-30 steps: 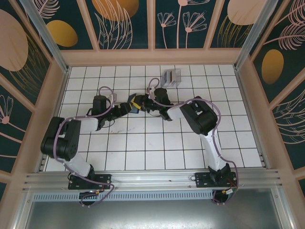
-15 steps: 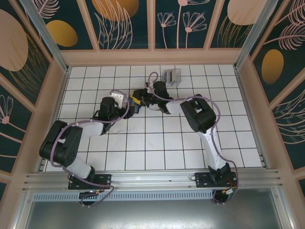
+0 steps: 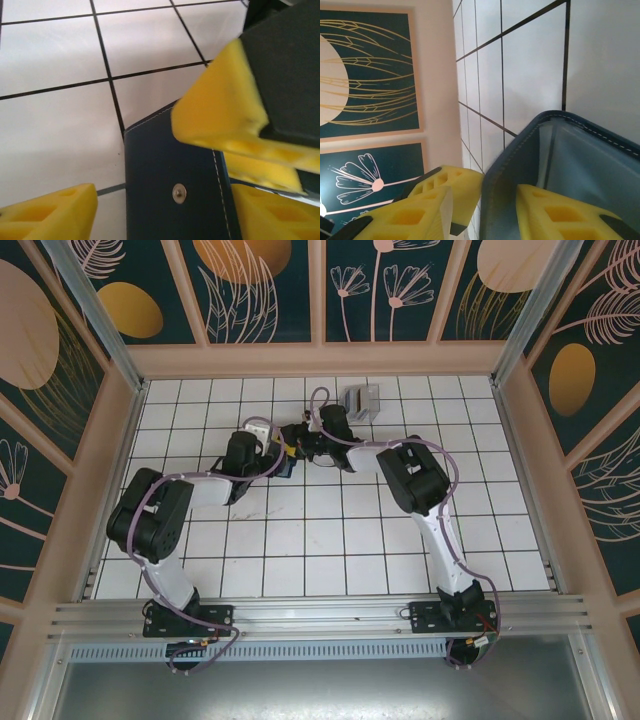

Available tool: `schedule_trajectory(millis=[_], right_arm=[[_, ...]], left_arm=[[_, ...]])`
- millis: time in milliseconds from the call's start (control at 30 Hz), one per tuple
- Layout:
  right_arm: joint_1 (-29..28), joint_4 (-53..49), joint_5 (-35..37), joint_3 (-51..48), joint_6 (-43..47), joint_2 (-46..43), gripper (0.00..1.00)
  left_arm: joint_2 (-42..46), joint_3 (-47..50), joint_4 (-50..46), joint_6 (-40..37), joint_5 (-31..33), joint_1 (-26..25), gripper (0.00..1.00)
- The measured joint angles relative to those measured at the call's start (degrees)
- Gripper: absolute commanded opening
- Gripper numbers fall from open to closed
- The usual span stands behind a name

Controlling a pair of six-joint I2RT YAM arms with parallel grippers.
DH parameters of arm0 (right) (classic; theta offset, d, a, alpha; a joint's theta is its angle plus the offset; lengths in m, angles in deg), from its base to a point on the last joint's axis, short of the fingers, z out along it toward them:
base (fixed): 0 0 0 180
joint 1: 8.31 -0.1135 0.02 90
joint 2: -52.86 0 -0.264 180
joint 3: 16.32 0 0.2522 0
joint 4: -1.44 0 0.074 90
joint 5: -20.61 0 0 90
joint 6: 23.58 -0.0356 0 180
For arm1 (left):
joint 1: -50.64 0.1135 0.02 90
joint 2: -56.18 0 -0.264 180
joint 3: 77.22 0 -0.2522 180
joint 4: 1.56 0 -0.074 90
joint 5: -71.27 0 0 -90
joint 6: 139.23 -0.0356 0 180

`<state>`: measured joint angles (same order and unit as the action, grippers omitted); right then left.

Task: Put the credit cards into the card holder
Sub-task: Open the card holder at the center of the table.

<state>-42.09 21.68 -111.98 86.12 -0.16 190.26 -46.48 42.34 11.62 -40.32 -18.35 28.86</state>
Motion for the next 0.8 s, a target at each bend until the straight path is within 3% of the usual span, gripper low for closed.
schedule_trajectory(millis=[67,300,533,800], right_arm=[[0.1,0.0,0.0,0.0,0.0,0.0,0.40],[1.5,0.7,1.4,-4.5,-0.2,-2.1,0.45],[3.5,-3.1,5.6,-17.7,3.5,-15.0,0.46],[3.3,-14.3,11.8,-29.3,12.9,-31.9,0.44]], left_arm=[[-0.3,-0.3,-0.8,1.1,0.5,0.0,0.41],[-1.9,-1.8,-3.6,3.8,1.7,0.0,0.14],[-1.2,-2.2,-4.1,7.8,-1.6,0.1,0.11],[0.4,2.1,3.6,22.2,-14.2,-0.6,0.13]])
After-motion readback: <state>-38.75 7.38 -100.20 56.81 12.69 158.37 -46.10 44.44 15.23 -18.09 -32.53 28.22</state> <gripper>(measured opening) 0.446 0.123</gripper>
